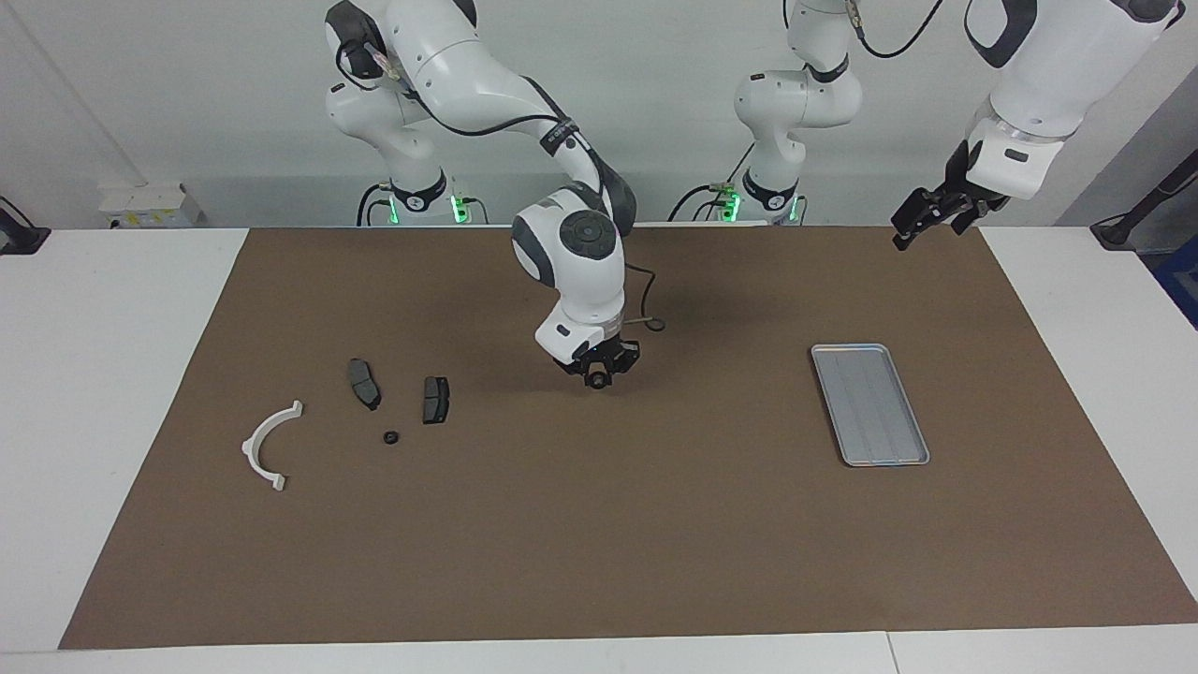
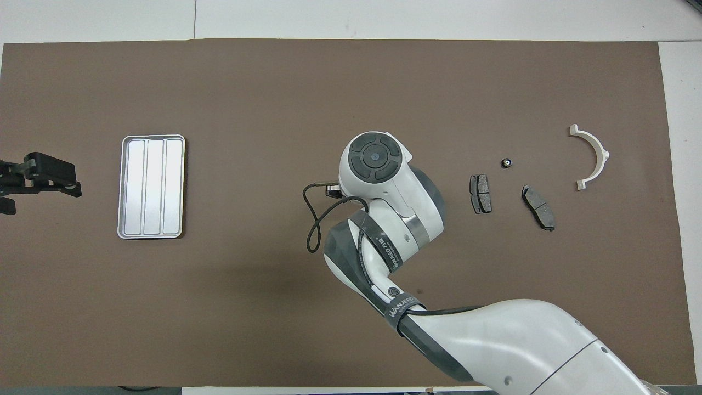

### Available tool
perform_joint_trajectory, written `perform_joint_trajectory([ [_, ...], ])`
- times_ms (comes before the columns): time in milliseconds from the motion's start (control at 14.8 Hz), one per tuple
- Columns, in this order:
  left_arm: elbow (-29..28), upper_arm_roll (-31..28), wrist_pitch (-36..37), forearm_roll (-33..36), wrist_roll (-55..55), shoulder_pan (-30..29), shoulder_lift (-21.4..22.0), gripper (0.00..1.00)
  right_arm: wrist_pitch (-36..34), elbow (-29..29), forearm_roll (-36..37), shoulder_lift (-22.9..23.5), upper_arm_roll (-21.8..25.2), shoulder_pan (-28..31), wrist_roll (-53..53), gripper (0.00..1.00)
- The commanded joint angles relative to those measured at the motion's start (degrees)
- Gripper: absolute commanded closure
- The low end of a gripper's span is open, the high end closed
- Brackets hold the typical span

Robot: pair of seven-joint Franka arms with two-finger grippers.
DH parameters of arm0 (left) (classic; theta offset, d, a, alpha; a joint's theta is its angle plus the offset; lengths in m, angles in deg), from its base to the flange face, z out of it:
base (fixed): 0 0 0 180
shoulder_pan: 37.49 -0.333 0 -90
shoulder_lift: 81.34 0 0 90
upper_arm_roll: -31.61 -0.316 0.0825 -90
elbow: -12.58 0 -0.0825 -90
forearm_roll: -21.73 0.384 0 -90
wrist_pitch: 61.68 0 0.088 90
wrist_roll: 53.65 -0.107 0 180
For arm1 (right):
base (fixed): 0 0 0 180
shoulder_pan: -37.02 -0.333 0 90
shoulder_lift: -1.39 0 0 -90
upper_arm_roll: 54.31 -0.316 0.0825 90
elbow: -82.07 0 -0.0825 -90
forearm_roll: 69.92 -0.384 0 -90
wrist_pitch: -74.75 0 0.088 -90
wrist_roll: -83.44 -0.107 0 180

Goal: Pick bearing gear from pile to tray
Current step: 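Carry the bearing to the table center and release it, then withdraw the right gripper while the left gripper reaches the bearing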

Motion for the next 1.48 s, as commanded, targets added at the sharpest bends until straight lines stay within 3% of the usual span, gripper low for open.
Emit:
perform_joint_trajectory([
  [0, -1.0, 0.4, 0.3, 0.3, -0.2, -0.4, 1.2, 0.0, 4.4, 3.2, 0.3, -0.2, 0.0, 0.2, -1.3, 1.0],
  [404, -1.0, 0.4, 0.3, 0.3, -0.3, -0.5, 1.2, 0.0, 7.2, 4.8, 0.2, 0.7, 0.0, 0.4, -1.7, 1.0],
  [472, -1.0, 0.4, 0.3, 0.3, -0.3, -0.4, 1.2, 0.0, 6.9, 4.7, 0.2, 0.7, 0.0, 0.4, -1.7, 0.7],
  [539, -1.0, 0.4, 0.4, 0.3, -0.3, -0.4, 1.2, 0.0, 6.1, 4.3, -0.1, 0.7, 0.0, 0.4, -1.8, 0.33],
  [606, -1.0, 0.4, 0.3, 0.3, -0.3, -0.4, 1.2, 0.0, 5.9, 4.2, -0.2, 0.6, 0.0, 0.8, -1.7, 0.17],
  [943, -1.0, 0.4, 0.3, 0.3, -0.3, -0.4, 1.2, 0.0, -2.3, -1.5, 0.2, -1.6, 0.1, 6.1, 1.8, 0.14],
  [1415, -2.9, 0.5, -0.1, 0.3, 0.0, 0.0, 2.0, 0.0, -3.3, -1.7, 0.3, -3.6, 0.2, 22.4, 26.5, 0.14],
])
